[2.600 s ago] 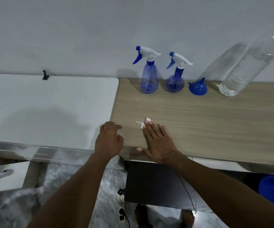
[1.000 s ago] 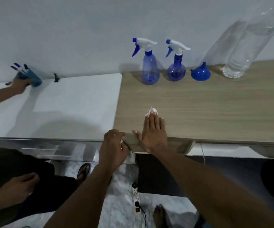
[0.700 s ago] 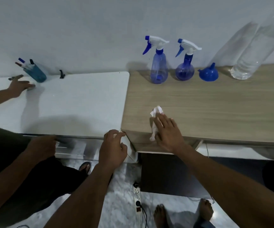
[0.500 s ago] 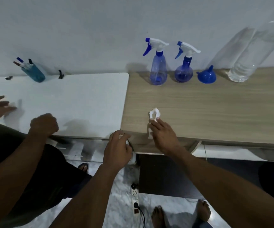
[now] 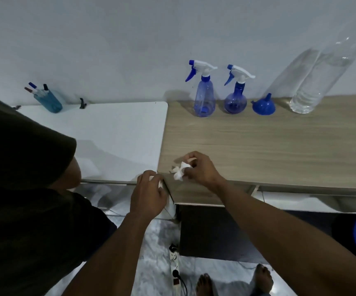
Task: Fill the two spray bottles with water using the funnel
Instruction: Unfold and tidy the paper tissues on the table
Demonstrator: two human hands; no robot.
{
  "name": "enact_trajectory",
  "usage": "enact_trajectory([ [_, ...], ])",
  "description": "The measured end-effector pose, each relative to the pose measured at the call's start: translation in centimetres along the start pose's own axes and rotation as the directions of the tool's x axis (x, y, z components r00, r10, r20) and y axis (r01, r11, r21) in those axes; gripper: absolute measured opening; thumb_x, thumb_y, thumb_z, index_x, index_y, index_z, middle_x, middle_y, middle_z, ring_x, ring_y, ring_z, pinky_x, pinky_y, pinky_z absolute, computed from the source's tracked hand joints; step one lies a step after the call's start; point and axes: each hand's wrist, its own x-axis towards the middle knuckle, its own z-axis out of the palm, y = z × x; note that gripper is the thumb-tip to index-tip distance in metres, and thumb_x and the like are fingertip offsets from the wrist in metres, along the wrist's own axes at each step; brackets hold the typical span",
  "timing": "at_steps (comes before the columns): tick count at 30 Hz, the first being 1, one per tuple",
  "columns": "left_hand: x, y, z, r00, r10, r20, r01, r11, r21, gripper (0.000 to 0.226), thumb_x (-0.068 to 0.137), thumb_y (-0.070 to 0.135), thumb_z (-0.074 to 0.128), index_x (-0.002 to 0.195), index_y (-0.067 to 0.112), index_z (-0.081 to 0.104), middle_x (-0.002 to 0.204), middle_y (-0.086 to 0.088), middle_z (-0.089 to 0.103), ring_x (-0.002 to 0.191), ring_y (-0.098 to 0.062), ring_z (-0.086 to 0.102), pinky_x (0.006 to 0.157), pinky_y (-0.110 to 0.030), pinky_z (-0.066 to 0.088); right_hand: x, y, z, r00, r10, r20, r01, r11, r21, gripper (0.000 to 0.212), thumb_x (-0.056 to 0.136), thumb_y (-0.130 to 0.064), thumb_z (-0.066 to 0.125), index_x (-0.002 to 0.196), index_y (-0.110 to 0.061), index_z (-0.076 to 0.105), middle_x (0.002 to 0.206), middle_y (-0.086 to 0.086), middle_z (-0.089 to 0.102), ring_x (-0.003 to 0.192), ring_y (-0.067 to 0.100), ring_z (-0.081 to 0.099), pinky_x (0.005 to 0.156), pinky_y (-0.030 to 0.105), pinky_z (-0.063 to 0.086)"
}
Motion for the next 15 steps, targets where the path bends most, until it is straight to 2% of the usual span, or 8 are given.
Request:
enact_trajectory([
  [2, 0.6, 1.2, 0.1, 1.0, 0.02, 0.002, -0.02, 0.999, -0.031, 0.034, 0.083, 0.013, 0.06, 0.116, 0.019, 0.066, 0.124, 0.001, 0.051, 0.12, -0.021, 0.047, 0.083, -0.037, 0.054, -0.8, -0.8, -3.0, 0.986, 0.169, 0.001, -0.166, 0.964, 0.206, 0.021, 0.081, 0.007, 0.07, 0.094, -0.008, 0.062, 0.082, 0.019, 0.068, 0.062, 0.022, 0.064, 0.061, 0.033, 0.053],
  [4, 1.5, 3.1, 0.4, 0.999, 0.05, 0.019, -0.049, 0.997, -0.061, 0.038, 0.082, 0.013, 0.06, 0.119, 0.021, 0.065, 0.127, 0.001, 0.05, 0.121, -0.021, 0.047, 0.088, -0.039, 0.053, -1.9, -1.9, -6.5, 0.961, 0.275, 0.031, -0.272, 0.916, 0.296, 0.01, 0.086, 0.005, 0.067, 0.093, -0.002, 0.069, 0.082, 0.022, 0.065, 0.067, 0.026, 0.063, 0.067, 0.037, 0.05],
  [6, 2.5, 5.4, 1.1, 0.996, 0.087, 0.033, -0.085, 0.994, -0.07, 0.039, 0.081, 0.015, 0.06, 0.119, 0.023, 0.064, 0.128, 0.001, 0.049, 0.12, -0.021, 0.049, 0.091, -0.04, 0.052, -3.4, -2.6, -10.1, 0.938, 0.345, 0.033, -0.334, 0.874, 0.354, 0.014, 0.091, 0.003, 0.062, 0.102, 0.004, 0.071, 0.083, 0.02, 0.065, 0.071, 0.027, 0.062, 0.072, 0.037, 0.049],
  [9, 3.9, 9.9, 2.2, 0.982, 0.186, 0.031, -0.182, 0.978, -0.097, 0.036, 0.081, 0.016, 0.061, 0.116, 0.022, 0.065, 0.125, 0.0, 0.051, 0.114, -0.021, 0.051, 0.089, -0.038, 0.051, -6.1, -2.8, -15.5, 0.913, 0.405, -0.04, -0.368, 0.863, 0.347, 0.021, 0.096, 0.0, 0.055, 0.111, 0.003, 0.07, 0.09, 0.018, 0.067, 0.079, 0.029, 0.068, 0.075, 0.037, 0.052],
  [11, 4.5, 13.6, 2.8, 0.965, 0.257, 0.049, -0.25, 0.96, -0.126, 0.037, 0.081, 0.017, 0.06, 0.117, 0.023, 0.064, 0.125, 0.002, 0.05, 0.114, -0.021, 0.049, 0.087, -0.039, 0.052, -8.1, -2.4, -19.2, 0.89, 0.437, -0.127, -0.378, 0.865, 0.329, 0.021, 0.099, -0.001, 0.053, 0.114, 0.003, 0.067, 0.097, 0.019, 0.064, 0.082, 0.033, 0.067, 0.066, 0.036, 0.055],
  [13, 4.9, 17.5, 3.2, 0.944, 0.322, 0.072, -0.309, 0.94, -0.143, 0.038, 0.083, 0.018, 0.058, 0.119, 0.025, 0.062, 0.126, 0.004, 0.048, 0.116, -0.019, 0.048, 0.088, -0.04, 0.051, -10.2, -2.0, -22.9, 0.869, 0.448, -0.209, -0.368, 0.868, 0.334, 0.016, 0.1, 0.0, 0.053, 0.11, -0.002, 0.064, 0.096, 0.018, 0.06, 0.073, 0.031, 0.065, 0.057, 0.034, 0.057],
  [15, 5.1, 21.2, 3.6, 0.913, 0.393, 0.108, -0.373, 0.913, -0.168, 0.038, 0.084, 0.019, 0.057, 0.122, 0.027, 0.061, 0.127, 0.005, 0.047, 0.118, -0.017, 0.047, 0.091, -0.039, 0.05, -12.3, -1.7, -26.3, 0.853, 0.446, -0.27, -0.343, 0.87, 0.355, 0.01, 0.098, 0.003, 0.055, 0.099, -0.005, 0.06, 0.086, 0.016, 0.058, 0.061, 0.026, 0.062, 0.053, 0.032, 0.057],
])
